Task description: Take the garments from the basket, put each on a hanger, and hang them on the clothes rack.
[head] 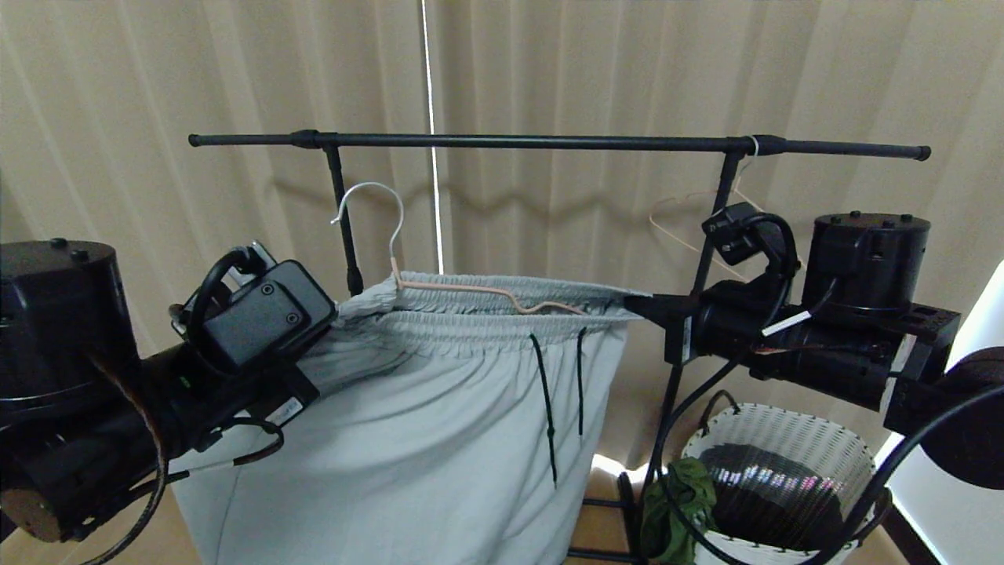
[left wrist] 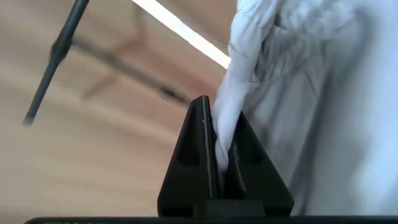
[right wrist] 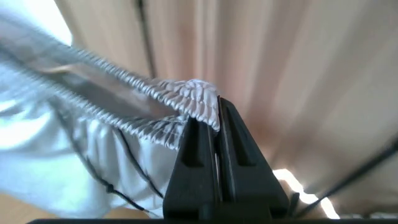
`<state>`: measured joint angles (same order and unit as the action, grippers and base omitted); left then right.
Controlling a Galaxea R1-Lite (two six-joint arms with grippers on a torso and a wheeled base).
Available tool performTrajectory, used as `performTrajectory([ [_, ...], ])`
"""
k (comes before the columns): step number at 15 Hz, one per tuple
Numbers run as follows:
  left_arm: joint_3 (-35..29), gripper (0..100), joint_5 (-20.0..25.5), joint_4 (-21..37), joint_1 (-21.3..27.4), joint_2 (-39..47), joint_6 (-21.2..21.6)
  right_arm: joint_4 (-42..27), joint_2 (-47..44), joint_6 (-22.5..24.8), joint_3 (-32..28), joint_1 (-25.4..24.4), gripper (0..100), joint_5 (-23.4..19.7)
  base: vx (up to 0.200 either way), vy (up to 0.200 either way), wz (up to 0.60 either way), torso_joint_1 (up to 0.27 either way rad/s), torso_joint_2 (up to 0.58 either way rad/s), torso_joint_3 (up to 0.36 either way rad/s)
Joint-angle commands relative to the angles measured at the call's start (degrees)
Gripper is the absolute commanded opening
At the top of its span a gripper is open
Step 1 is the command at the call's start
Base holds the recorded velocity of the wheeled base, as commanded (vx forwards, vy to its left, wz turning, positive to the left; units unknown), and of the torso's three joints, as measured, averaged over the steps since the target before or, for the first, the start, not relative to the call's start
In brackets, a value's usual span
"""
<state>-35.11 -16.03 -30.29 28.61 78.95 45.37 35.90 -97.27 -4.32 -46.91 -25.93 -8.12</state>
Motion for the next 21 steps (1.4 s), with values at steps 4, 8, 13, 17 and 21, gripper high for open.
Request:
performTrajectory([
  [4, -1.81, 0, -5.24, -0.03, 0.39, 3.85, -7.32, -0.48, 3.49, 1.15, 0.15, -7.73, 0, -0.41, 0.000, 0.000, 0.00, 0.000, 0.00, 0.000],
  [8, -4.09, 0, -5.94, -0.03, 2.15, 6.40, -13.29, 0.05, 2.96, 1.42, 1.03, -11.78, 0, -0.41, 0.000, 0.000, 0.00, 0.000, 0.00, 0.000],
  [13, -5.50, 0, -6.91, -0.29, 2.33, 6.48, -13.56, -0.22, 3.05, 1.50, 3.32, -12.48, 0, -0.67, 0.000, 0.000, 0.00, 0.000, 0.00, 0.000],
  [17, -6.11, 0, -6.56, -0.38, 3.03, 6.48, -14.08, 0.05, 4.46, 3.44, 6.57, -13.09, 100, -0.41, 0.000, 0.000, 0.00, 0.000, 0.00, 0.000],
  [21, -4.00, 0, -4.45, -5.39, 4.79, 7.10, -13.38, 0.13, 5.25, 12.93, 5.34, -8.70, 100, -0.32, 0.000, 0.000, 0.00, 0.000, 0.00, 0.000],
])
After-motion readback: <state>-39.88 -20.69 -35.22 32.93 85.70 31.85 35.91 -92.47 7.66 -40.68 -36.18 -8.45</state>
